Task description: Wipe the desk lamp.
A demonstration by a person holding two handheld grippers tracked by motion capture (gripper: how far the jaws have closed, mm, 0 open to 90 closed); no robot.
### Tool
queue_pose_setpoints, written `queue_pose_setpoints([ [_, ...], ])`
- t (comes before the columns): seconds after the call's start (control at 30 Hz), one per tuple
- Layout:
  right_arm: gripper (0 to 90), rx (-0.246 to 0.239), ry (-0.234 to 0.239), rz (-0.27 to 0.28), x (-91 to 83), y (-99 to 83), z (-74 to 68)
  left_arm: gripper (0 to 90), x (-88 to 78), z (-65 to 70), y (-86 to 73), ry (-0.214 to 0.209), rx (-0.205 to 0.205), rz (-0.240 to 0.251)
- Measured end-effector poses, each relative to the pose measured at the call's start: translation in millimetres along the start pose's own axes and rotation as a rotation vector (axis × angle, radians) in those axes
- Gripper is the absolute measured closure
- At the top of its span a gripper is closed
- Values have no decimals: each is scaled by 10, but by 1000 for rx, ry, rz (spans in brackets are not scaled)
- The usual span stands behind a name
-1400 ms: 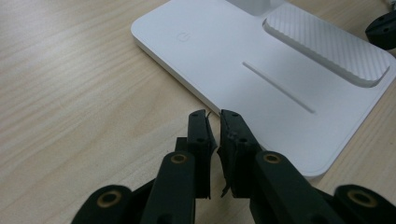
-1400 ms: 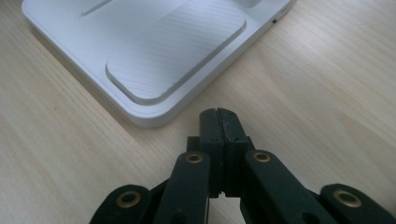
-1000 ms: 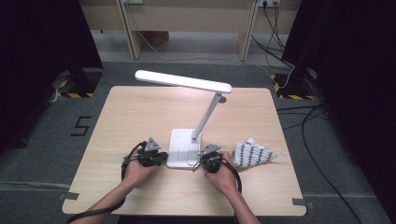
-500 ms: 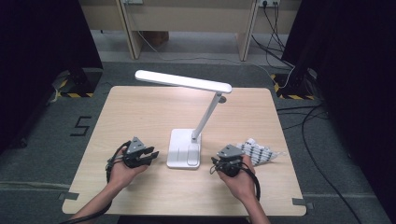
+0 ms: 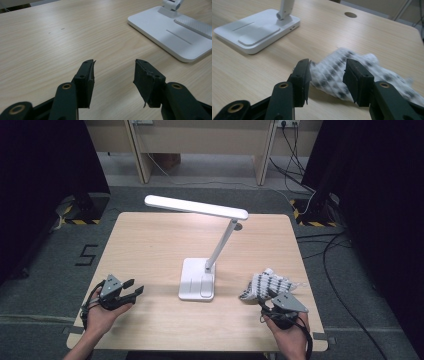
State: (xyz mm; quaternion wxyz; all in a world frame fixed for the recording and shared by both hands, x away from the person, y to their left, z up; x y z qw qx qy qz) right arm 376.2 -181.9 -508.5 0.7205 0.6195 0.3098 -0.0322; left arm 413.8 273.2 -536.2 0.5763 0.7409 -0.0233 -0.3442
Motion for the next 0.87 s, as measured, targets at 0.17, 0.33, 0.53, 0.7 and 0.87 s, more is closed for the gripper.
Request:
queue_pose_setpoints([
  [0.17, 534, 37, -32, 13, -78, -134, 106, 478, -56, -63, -118, 18, -12, 3],
  [0.33, 518, 48, -52, 18, -82, -203, 144, 468, -69, -56, -180, 19, -14, 9],
  [0.53, 489, 57, -48, 34, -70, -203, 142, 463, -60, -30, -223, 24, -15, 14],
  [0.7, 446, 68, -58, 57, -87, -192, 172, 452, -73, -17, -228, 28, -27, 29],
  [0.87, 421, 79, -75, 104, -118, -154, 202, 433, -107, -53, -253, 44, -45, 38],
])
Point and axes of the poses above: each handheld gripper's, and its own axes: x roughly forward along the jaws, y roughly out of its top, z roughly to its right, the point moved 9 cm from there along x, roughly forward along the jaws, and after that the axes turned 6 degrees about x, right-handed, at the moved point
